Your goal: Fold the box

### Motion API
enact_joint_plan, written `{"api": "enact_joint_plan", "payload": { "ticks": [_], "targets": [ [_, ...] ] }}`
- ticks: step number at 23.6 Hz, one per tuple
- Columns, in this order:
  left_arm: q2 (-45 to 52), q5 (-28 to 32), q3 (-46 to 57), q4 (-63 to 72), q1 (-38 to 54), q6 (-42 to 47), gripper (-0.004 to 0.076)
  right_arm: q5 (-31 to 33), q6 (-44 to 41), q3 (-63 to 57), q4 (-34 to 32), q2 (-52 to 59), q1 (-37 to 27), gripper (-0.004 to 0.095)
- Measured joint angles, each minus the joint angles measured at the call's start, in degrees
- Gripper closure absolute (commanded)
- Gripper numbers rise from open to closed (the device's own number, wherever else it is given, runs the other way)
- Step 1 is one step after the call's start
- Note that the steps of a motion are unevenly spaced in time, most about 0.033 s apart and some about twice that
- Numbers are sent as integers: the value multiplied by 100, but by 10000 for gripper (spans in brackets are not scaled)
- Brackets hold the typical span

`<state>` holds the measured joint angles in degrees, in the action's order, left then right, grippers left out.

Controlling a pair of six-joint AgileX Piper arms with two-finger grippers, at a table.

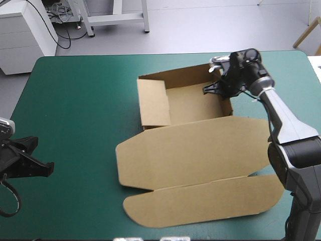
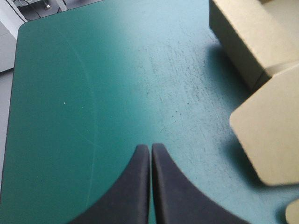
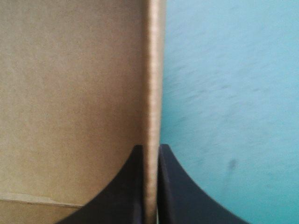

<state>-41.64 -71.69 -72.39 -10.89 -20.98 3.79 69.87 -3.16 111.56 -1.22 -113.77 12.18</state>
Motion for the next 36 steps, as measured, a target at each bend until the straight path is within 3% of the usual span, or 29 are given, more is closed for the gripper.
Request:
{"api": "enact_joint_plan", "payload": {
  "ticks": [8,9,17,19,22,24,30,36],
  "targets": [
    [0,0,0,0,0,-4,734,-270,447,692,-157,-12,-1953,927],
    [0,0,0,0,0,-4,734,-345,508,692,-175,-48,-2421,927],
    [0,0,0,0,0,7,734,-431,546,692,-164,-630,-4105,894],
    [0,0,0,0,0,7,734,-302,602,692,-122,-729,-4248,732],
    [0,0,0,-39,0,-3,734,-194,631,692,-87,-729,-4261,214],
    [0,0,0,-40,0,-5,734,-53,608,695,-106,-729,-4261,-31],
    [0,4,0,-100,0,-5,734,44,454,695,-80,-278,-4279,-20],
    [0,4,0,-350,0,-5,734,76,863,707,989,770,-4285,-19]
  ]
}}
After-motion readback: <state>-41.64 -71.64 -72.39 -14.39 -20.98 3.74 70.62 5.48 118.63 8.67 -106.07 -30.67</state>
